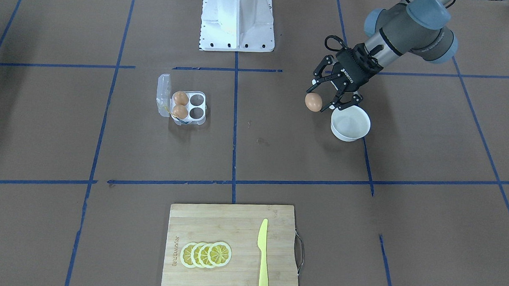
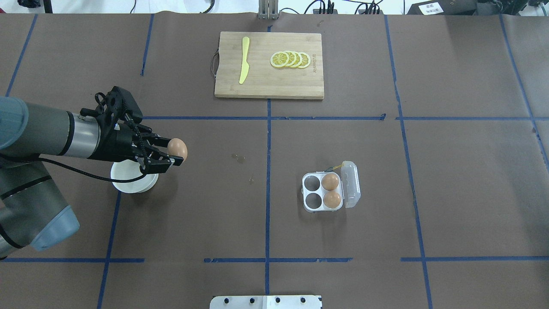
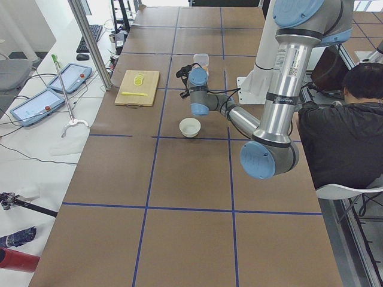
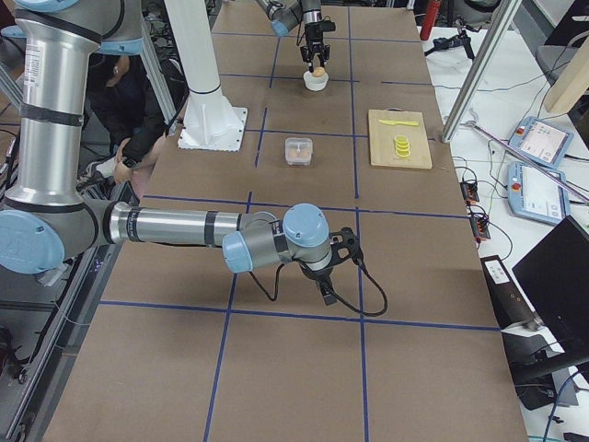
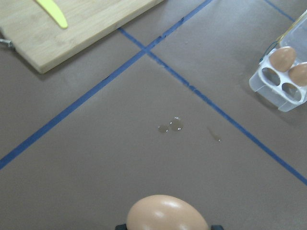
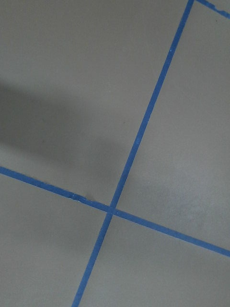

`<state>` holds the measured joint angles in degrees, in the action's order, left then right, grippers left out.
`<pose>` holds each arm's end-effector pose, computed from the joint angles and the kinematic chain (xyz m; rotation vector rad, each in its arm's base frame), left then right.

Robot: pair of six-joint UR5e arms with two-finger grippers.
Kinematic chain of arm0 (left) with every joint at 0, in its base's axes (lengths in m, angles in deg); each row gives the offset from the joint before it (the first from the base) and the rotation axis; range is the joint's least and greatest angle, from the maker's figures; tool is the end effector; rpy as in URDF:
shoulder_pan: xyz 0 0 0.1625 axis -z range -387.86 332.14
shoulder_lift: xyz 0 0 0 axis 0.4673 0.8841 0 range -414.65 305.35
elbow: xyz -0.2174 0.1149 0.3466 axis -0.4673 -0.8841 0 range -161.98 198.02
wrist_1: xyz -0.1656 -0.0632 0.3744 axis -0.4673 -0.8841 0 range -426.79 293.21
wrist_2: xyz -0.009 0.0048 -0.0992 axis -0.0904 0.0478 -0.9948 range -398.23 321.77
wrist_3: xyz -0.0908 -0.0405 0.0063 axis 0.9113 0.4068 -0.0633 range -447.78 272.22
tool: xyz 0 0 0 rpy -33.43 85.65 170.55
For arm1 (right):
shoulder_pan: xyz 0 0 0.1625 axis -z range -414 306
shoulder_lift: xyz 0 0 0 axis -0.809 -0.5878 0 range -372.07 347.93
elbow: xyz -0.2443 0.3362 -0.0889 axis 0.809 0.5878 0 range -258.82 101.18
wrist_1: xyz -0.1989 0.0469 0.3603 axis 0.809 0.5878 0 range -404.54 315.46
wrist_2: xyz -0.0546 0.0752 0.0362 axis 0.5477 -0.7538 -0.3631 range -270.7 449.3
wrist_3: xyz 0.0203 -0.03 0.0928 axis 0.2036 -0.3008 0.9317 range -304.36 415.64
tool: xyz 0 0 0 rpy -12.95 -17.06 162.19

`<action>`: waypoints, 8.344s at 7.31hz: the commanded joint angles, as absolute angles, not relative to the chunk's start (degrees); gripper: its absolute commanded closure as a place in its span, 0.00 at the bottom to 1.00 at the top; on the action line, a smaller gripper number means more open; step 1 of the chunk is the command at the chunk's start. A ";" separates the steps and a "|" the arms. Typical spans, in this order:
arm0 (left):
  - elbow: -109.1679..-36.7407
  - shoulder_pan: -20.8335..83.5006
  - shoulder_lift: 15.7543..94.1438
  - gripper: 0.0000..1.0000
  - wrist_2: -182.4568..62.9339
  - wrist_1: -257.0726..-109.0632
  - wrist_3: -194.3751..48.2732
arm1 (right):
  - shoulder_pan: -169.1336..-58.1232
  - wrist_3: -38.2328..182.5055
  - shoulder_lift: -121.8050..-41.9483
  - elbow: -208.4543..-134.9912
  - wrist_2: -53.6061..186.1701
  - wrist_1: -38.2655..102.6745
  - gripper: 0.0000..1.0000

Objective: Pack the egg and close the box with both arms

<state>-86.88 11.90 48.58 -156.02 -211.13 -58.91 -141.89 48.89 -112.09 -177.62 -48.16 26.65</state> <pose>0.3624 -0.4144 0.3040 0.8465 1.2234 0.6510 0.0439 -0.4355 0.6234 0.3231 -0.8116 -0.2717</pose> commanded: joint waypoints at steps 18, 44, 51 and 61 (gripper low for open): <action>-63.02 -14.50 76.58 0.63 -116.45 -215.41 -63.09 | -145.93 51.06 -113.49 -177.17 -48.24 26.74 0.00; -81.42 55.16 42.34 0.00 -166.33 -147.11 -87.93 | -146.81 51.24 -113.32 -175.85 -49.21 26.74 0.00; -81.03 64.51 29.20 0.00 -174.63 -157.40 -88.48 | -118.92 86.03 -106.99 -188.46 -42.14 32.89 0.00; -81.65 64.51 30.96 0.00 -174.46 -157.93 -88.66 | -85.46 134.38 -73.98 -190.26 -22.32 40.91 0.00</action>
